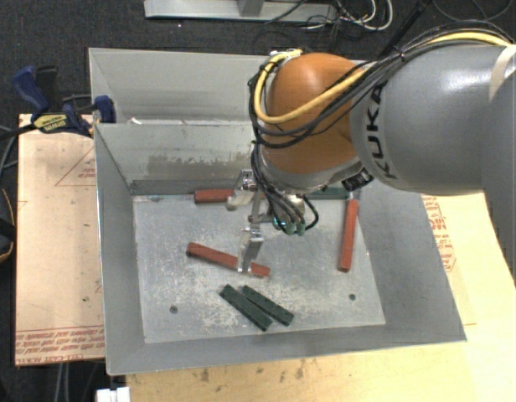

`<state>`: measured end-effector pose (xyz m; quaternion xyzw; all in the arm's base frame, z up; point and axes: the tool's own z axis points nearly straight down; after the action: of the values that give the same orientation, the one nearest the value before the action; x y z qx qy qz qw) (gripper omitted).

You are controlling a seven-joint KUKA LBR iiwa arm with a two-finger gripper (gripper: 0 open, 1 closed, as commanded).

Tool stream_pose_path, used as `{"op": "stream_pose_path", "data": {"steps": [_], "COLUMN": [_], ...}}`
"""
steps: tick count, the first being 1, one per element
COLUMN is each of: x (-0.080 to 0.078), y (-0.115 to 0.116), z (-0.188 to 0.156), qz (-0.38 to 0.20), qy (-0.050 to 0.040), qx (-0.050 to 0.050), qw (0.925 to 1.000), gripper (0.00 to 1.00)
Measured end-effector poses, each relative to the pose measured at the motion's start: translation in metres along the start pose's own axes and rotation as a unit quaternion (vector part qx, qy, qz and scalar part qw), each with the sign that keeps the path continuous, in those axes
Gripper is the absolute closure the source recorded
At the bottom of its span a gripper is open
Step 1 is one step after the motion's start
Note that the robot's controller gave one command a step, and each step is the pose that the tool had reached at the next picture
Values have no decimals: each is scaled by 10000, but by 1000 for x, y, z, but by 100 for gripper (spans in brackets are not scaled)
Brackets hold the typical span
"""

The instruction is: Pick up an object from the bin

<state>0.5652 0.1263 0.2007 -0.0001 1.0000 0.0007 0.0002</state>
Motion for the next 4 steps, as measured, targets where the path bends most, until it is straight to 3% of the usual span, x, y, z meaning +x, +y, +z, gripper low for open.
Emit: {"op": "stream_pose_path", "data": {"steps": [1,2,3,4], "x": [-8,-8,-16,-16], "y": [9,9,8,7], "z": [118,118,-13,-12], "qz": [257,258,235,238], "qy": [-115,-115,-15,-11], "qx": [-28,-28,-2,-2], "qw": [9996,9996,9997,9997], "gripper": [100,100,100,0]}}
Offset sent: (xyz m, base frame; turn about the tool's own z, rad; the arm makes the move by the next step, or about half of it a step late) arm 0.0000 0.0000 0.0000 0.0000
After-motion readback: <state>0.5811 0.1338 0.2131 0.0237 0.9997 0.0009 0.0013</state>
